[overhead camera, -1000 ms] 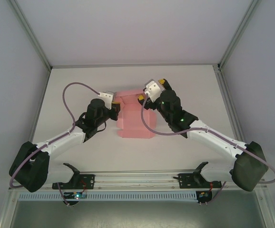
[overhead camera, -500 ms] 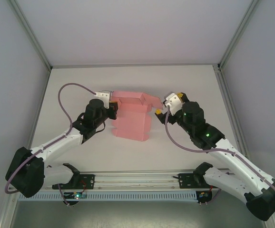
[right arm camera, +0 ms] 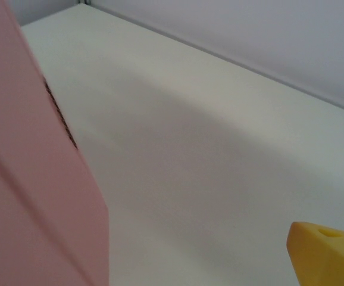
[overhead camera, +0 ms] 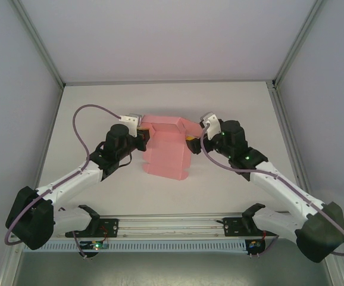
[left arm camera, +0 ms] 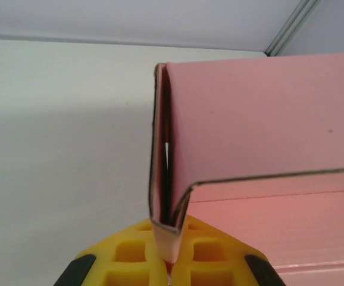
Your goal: Assemble paper box
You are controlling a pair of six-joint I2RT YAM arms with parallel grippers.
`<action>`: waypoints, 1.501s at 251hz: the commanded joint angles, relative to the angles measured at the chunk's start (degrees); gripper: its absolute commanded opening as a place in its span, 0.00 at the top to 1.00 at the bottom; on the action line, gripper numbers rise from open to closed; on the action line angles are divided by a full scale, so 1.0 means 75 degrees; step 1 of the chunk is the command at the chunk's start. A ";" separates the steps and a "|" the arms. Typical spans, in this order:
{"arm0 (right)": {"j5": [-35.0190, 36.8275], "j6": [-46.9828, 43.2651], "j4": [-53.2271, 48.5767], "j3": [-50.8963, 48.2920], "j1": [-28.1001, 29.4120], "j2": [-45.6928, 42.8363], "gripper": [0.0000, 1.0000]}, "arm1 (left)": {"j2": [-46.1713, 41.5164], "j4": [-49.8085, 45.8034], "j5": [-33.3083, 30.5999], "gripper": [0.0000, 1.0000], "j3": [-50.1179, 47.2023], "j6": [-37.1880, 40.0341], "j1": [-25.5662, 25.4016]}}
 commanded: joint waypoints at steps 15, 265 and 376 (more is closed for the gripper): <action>-0.0171 0.0519 0.0754 0.0293 -0.0014 0.0430 0.02 | -0.0009 0.0473 0.0425 1.00 0.0065 -0.0010 -0.0073; -0.0378 0.1232 -0.0501 -0.0217 -0.1134 -0.1367 0.02 | 0.1091 -0.2555 -0.0614 1.00 0.1384 -0.1323 0.0459; -0.4324 0.1153 0.0190 0.0555 -0.2831 0.0722 0.05 | 0.1017 -0.2398 0.0305 1.00 0.1356 -0.1131 0.0543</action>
